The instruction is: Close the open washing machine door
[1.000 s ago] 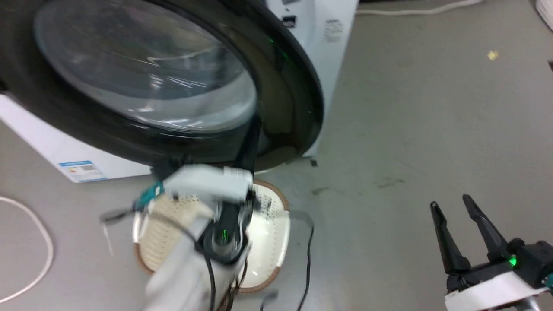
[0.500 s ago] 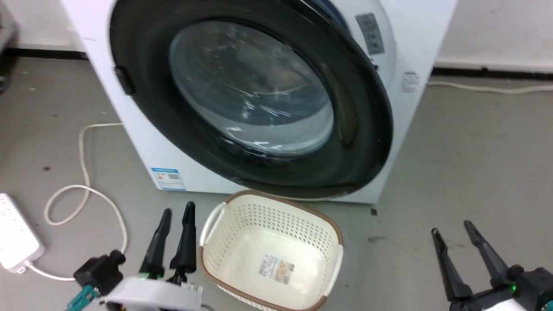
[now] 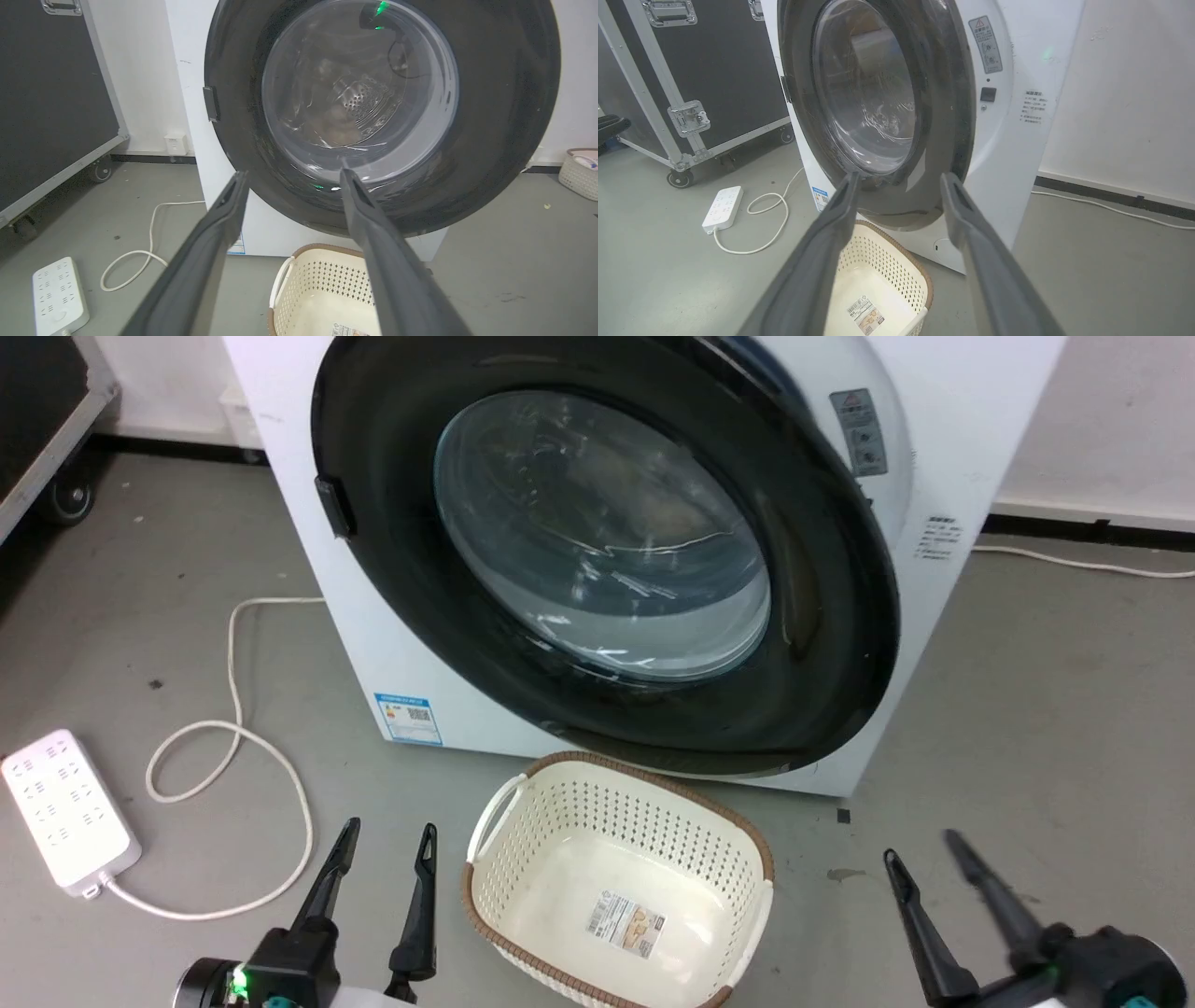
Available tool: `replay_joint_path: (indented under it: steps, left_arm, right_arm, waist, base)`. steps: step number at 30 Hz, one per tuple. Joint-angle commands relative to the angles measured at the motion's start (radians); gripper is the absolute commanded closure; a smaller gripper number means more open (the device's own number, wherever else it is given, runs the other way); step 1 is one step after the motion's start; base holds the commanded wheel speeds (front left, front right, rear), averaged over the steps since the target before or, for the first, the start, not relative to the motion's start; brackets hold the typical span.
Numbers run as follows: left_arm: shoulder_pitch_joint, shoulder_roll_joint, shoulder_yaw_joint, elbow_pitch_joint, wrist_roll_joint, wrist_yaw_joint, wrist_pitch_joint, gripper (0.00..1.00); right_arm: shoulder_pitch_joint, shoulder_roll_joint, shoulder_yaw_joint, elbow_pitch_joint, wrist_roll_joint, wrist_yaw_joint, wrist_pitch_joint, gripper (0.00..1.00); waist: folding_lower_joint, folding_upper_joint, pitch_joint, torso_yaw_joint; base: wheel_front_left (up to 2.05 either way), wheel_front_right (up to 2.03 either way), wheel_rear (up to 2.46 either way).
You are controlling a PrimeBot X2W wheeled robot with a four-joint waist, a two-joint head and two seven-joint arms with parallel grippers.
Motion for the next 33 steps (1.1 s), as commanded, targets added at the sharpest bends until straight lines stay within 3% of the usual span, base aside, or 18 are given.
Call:
replay_joint_path:
  steps: [1, 7, 17, 27, 33]
  left_arm:
    - [0.017, -0.004, -0.002, -0.012, 0.020, 0.014, -0.004, 0.00]
    - [0.019, -0.018, -0.032, -0.046, 0.056, 0.040, -0.004, 0.00]
    - [-0.052, -0.028, -0.093, -0.040, 0.072, 0.070, -0.004, 0.00]
    - [-0.114, -0.033, -0.165, -0.053, 0.062, 0.124, -0.004, 0.00]
    - [-0.135, -0.033, -0.203, -0.065, 0.047, 0.157, -0.004, 0.00]
  right_arm:
    - [-0.009, -0.015, 0.020, -0.010, 0.005, 0.001, -0.005, 1.00]
    - [-0.109, -0.099, 0.138, -0.022, 0.019, 0.001, -0.005, 1.00]
    - [-0.470, -0.292, 0.321, 0.063, 0.197, 0.001, 0.050, 1.00]
    - [-0.735, -0.422, 0.318, 0.252, 0.364, 0.001, 0.108, 1.00]
    - [-0.868, -0.443, 0.289, 0.361, 0.428, 0.001, 0.147, 1.00]
  waist:
    - [0.0000, 0.0000, 0.010, 0.007]
    - [0.0000, 0.0000, 0.069, 0.030]
    - [0.0000, 0.0000, 0.215, 0.082]
    - [0.0000, 0.0000, 0.308, 0.147]
    - [0.0000, 0.0000, 0.341, 0.170]
  base:
    - [0.00, 0.00, 0.00]
    - [0.00, 0.00, 0.00]
    - [0.00, 0.00, 0.00]
    - [0.00, 0.00, 0.00]
    - [0.00, 0.00, 0.00]
